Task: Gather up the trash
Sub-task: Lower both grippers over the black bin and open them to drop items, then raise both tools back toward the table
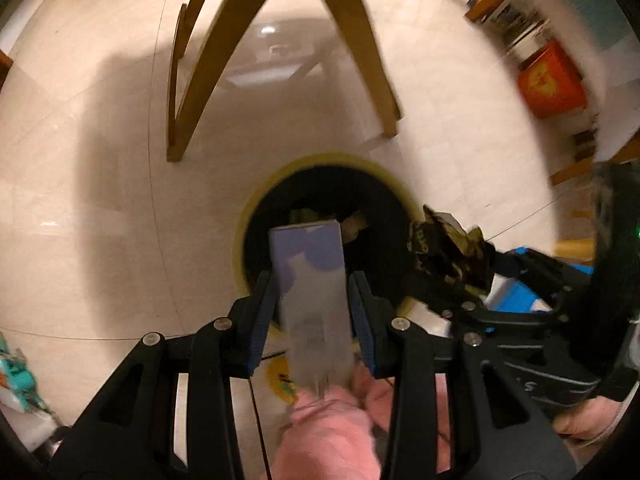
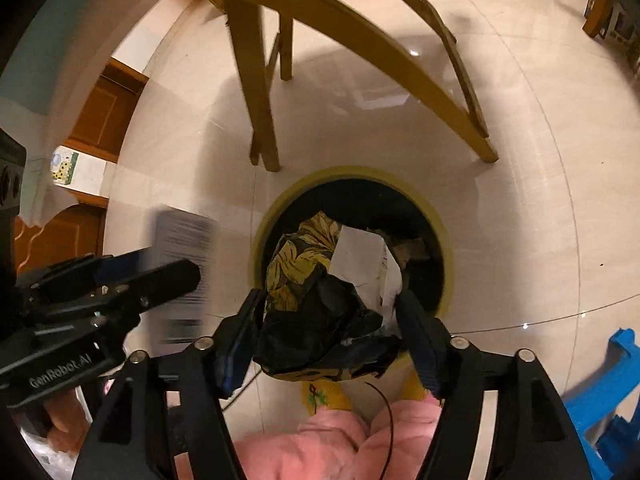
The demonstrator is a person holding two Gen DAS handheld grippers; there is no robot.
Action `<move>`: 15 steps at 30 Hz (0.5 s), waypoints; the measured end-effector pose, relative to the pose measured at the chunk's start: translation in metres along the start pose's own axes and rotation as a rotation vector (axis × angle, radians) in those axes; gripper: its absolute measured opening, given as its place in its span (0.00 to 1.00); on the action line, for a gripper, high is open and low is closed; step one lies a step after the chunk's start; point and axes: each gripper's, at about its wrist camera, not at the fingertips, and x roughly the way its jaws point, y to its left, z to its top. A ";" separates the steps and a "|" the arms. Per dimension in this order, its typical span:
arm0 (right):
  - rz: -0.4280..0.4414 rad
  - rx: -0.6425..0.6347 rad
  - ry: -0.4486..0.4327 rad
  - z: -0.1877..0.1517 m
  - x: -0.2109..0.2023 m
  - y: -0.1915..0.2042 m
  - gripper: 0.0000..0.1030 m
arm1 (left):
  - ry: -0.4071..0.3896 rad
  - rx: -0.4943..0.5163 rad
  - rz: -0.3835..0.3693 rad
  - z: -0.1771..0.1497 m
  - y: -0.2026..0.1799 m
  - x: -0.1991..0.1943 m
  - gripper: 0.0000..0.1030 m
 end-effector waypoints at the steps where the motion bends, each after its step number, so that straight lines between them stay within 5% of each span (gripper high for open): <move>1: -0.006 0.001 0.003 0.000 0.007 -0.003 0.71 | 0.015 0.014 0.018 -0.001 0.001 0.008 0.33; 4: -0.021 0.001 0.018 -0.010 0.022 -0.003 0.87 | 0.030 0.014 0.022 0.011 -0.004 0.025 0.33; 15: -0.009 0.001 0.023 0.011 0.004 -0.003 0.88 | 0.027 0.001 0.050 0.018 -0.001 0.015 0.37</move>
